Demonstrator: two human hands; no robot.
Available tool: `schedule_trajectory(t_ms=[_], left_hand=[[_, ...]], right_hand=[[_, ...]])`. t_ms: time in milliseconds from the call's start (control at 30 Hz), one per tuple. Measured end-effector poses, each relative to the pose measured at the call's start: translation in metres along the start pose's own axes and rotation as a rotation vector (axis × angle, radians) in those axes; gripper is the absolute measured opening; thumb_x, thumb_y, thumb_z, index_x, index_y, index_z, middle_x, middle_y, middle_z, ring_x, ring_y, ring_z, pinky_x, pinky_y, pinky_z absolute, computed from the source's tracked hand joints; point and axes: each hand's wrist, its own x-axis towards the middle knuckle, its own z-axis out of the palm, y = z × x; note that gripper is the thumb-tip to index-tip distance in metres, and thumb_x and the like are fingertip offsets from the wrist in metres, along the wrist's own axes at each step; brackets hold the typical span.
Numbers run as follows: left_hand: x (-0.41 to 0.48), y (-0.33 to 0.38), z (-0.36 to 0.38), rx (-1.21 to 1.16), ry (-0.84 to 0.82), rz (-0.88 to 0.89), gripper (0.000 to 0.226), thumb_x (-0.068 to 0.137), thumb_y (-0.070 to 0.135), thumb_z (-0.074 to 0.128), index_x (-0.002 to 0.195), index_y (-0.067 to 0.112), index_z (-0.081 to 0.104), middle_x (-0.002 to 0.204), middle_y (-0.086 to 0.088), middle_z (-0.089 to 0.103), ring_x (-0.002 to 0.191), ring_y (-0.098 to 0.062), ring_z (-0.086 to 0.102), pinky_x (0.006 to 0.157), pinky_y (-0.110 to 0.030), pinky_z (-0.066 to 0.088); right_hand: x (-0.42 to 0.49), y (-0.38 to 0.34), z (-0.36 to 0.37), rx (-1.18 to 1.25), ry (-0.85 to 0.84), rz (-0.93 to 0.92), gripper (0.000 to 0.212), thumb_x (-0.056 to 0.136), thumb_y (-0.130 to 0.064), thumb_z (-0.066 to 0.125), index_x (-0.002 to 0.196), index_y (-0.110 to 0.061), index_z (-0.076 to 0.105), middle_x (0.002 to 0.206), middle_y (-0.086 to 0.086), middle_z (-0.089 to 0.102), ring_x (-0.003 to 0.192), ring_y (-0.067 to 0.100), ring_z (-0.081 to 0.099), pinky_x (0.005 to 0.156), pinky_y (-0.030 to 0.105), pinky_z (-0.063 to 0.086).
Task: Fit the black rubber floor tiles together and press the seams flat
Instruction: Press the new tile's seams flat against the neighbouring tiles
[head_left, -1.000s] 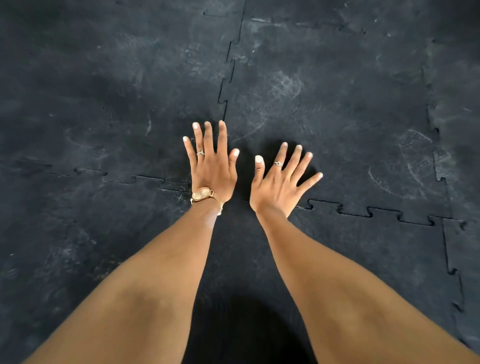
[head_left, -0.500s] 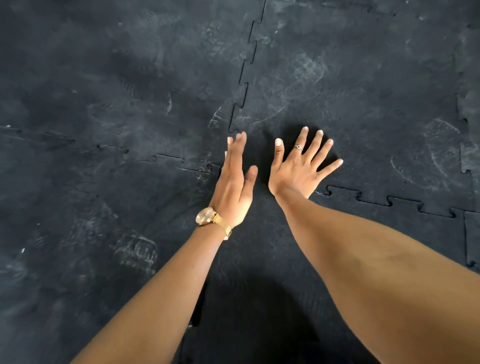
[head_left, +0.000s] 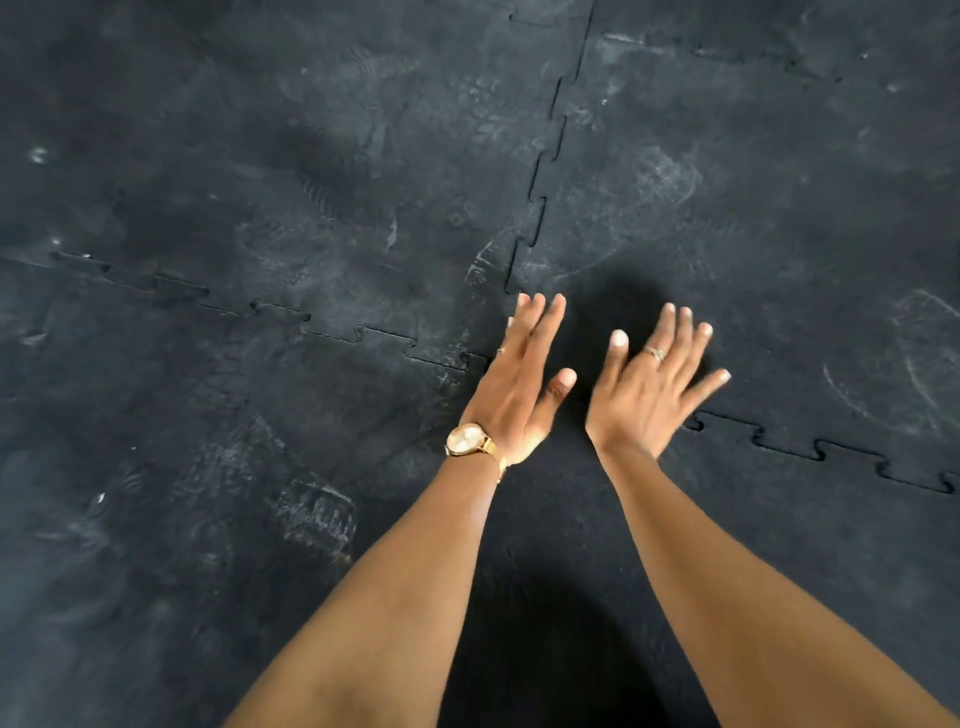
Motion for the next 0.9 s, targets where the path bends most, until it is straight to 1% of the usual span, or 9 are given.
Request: schedule_trajectory(t_ms=[100, 167, 233, 367, 500, 667, 733, 800, 900], left_hand=[[0.000, 0.003, -0.009, 0.005, 0.006, -0.012, 0.065, 0.101, 0.025, 0.047, 0.155, 0.013, 0.012, 0.163, -0.010, 0.007, 0.150, -0.018, -0.005, 0.120, -0.035, 0.014], [0.000, 0.001, -0.012, 0.004, -0.004, -0.008, 0.066, 0.100, 0.023, 0.049, 0.154, 0.010, 0.014, 0.162, -0.013, 0.009, 0.150, -0.021, -0.003, 0.121, -0.043, 0.015], [-0.001, -0.002, -0.012, 0.023, -0.010, -0.003, 0.066, 0.100, 0.023, 0.049, 0.154, 0.009, 0.015, 0.162, -0.014, 0.010, 0.150, -0.023, -0.002, 0.121, -0.043, 0.014], [0.002, -0.003, -0.009, 0.059, 0.010, 0.011, 0.063, 0.101, 0.027, 0.047, 0.154, 0.010, 0.019, 0.161, -0.014, 0.014, 0.150, -0.023, 0.001, 0.117, -0.036, 0.014], [0.001, -0.007, -0.007, 0.071, 0.047, 0.016, 0.061, 0.101, 0.032, 0.043, 0.153, 0.010, 0.020, 0.159, -0.015, 0.019, 0.150, -0.025, 0.004, 0.119, -0.042, 0.015], [-0.015, 0.004, -0.005, -0.022, 0.062, -0.029, 0.056, 0.102, 0.028, 0.045, 0.151, 0.009, 0.027, 0.158, -0.011, 0.025, 0.150, -0.021, 0.009, 0.119, -0.043, 0.019], [-0.044, 0.005, -0.002, 0.110, 0.008, -0.063, 0.060, 0.102, 0.037, 0.039, 0.153, 0.011, 0.020, 0.160, -0.009, 0.019, 0.150, -0.019, 0.002, 0.121, -0.040, 0.016], [-0.083, 0.001, -0.001, 0.299, -0.033, -0.025, 0.067, 0.102, 0.045, 0.031, 0.154, 0.009, 0.010, 0.161, -0.012, 0.014, 0.150, -0.022, -0.002, 0.122, -0.038, 0.008], [-0.117, 0.003, 0.001, 0.534, -0.032, -0.002, 0.073, 0.099, 0.051, 0.021, 0.153, 0.006, 0.005, 0.161, -0.016, 0.009, 0.150, -0.028, -0.003, 0.122, -0.038, -0.002]], right_hand=[[-0.053, 0.022, -0.005, -0.058, -0.033, -0.003, 0.068, 0.100, -0.052, 0.015, 0.154, -0.012, 0.005, 0.163, 0.005, 0.008, 0.150, 0.024, -0.003, 0.117, 0.061, -0.001], [-0.087, 0.034, -0.005, -0.130, -0.084, -0.004, 0.070, 0.099, -0.055, 0.010, 0.155, -0.014, 0.004, 0.163, 0.004, 0.005, 0.150, 0.024, -0.005, 0.116, 0.062, -0.003], [-0.097, 0.038, -0.004, -0.170, -0.109, -0.006, 0.071, 0.098, -0.058, 0.008, 0.155, -0.016, 0.003, 0.164, 0.002, 0.001, 0.150, 0.025, -0.007, 0.116, 0.063, -0.005], [-0.091, 0.032, -0.008, -0.205, -0.123, -0.009, 0.073, 0.097, -0.060, 0.007, 0.155, -0.015, 0.000, 0.164, 0.001, -0.001, 0.150, 0.028, -0.010, 0.114, 0.065, -0.005], [-0.088, 0.030, -0.010, -0.211, -0.119, -0.020, 0.072, 0.098, -0.058, 0.013, 0.155, -0.014, 0.001, 0.164, 0.002, 0.001, 0.149, 0.030, -0.007, 0.114, 0.067, -0.003], [-0.089, 0.034, -0.010, -0.213, -0.111, -0.035, 0.073, 0.098, -0.058, 0.011, 0.155, -0.014, 0.002, 0.164, 0.003, -0.001, 0.149, 0.032, -0.009, 0.113, 0.067, -0.005], [-0.088, 0.035, -0.010, -0.215, -0.093, -0.044, 0.073, 0.097, -0.057, 0.011, 0.155, -0.013, 0.002, 0.164, 0.003, -0.001, 0.149, 0.032, -0.009, 0.113, 0.068, -0.005], [-0.087, 0.035, -0.010, -0.209, -0.079, -0.046, 0.073, 0.097, -0.057, 0.012, 0.155, -0.013, 0.003, 0.164, 0.004, 0.000, 0.149, 0.033, -0.008, 0.112, 0.068, -0.005], [-0.089, 0.037, -0.009, -0.212, -0.083, -0.040, 0.073, 0.097, -0.056, 0.012, 0.155, -0.012, 0.004, 0.164, 0.006, 0.001, 0.149, 0.034, -0.007, 0.112, 0.069, -0.004]])
